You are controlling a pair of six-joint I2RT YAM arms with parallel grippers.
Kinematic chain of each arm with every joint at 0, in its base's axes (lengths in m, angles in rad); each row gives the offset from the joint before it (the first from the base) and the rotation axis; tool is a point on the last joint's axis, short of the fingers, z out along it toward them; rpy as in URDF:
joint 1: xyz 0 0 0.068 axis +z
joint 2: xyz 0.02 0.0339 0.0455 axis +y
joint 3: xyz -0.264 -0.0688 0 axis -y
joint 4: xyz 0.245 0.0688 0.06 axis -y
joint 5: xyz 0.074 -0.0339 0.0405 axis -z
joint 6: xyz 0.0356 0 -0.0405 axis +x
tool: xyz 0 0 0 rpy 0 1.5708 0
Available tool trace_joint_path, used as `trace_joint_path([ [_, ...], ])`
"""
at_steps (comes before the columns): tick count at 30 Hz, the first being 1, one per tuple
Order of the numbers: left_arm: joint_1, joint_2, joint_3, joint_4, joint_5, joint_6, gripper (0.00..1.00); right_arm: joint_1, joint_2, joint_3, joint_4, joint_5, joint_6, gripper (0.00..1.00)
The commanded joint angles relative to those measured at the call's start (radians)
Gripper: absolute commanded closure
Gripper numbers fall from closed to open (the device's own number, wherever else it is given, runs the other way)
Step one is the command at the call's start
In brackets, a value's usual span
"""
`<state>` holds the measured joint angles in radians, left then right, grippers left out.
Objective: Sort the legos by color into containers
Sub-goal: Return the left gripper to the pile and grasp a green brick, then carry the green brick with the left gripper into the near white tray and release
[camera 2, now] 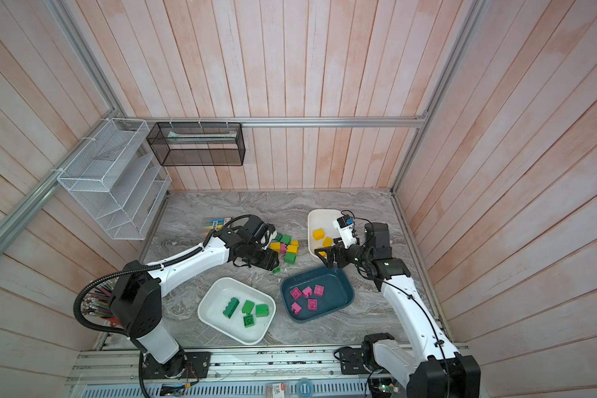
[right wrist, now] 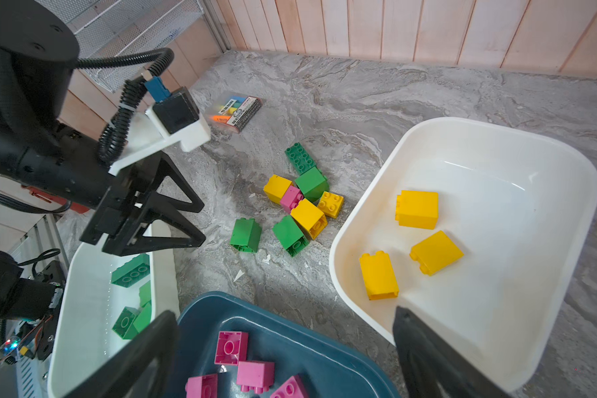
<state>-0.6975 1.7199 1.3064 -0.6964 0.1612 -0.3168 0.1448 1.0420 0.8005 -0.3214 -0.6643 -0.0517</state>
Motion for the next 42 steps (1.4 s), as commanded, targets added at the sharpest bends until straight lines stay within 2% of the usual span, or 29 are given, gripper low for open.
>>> trace_joint_path([
  [1, -0.008, 0.014, -0.031, 0.099, -0.041, -0.123, 0.33, 0.005, -0.003, -0.013, 0.006, -0.020, 0.014, 0.02],
  [4, -0.018, 0.040, -0.052, 0.159, -0.047, -0.187, 0.33, 0.006, 0.010, -0.021, 0.019, -0.025, 0.016, 0.02],
  [9, -0.038, 0.101, -0.021, 0.158, -0.160, -0.281, 0.33, 0.007, 0.028, -0.014, 0.023, -0.020, 0.000, 0.02],
  [15, -0.063, 0.149, 0.010, 0.127, -0.275, -0.333, 0.33, 0.006, 0.048, -0.006, 0.025, -0.013, -0.015, 0.02],
  [30, -0.075, 0.257, 0.063, 0.086, -0.316, -0.336, 0.33, 0.004, 0.079, -0.003, 0.037, -0.004, -0.030, 0.02],
  [36, -0.079, 0.242, 0.036, 0.057, -0.320, -0.318, 0.42, 0.003, 0.085, -0.006, 0.042, -0.001, -0.033, 0.02],
  [42, -0.076, 0.243, 0.050, 0.054, -0.333, -0.282, 0.60, 0.002, 0.084, -0.008, 0.044, -0.003, -0.029, 0.02],
])
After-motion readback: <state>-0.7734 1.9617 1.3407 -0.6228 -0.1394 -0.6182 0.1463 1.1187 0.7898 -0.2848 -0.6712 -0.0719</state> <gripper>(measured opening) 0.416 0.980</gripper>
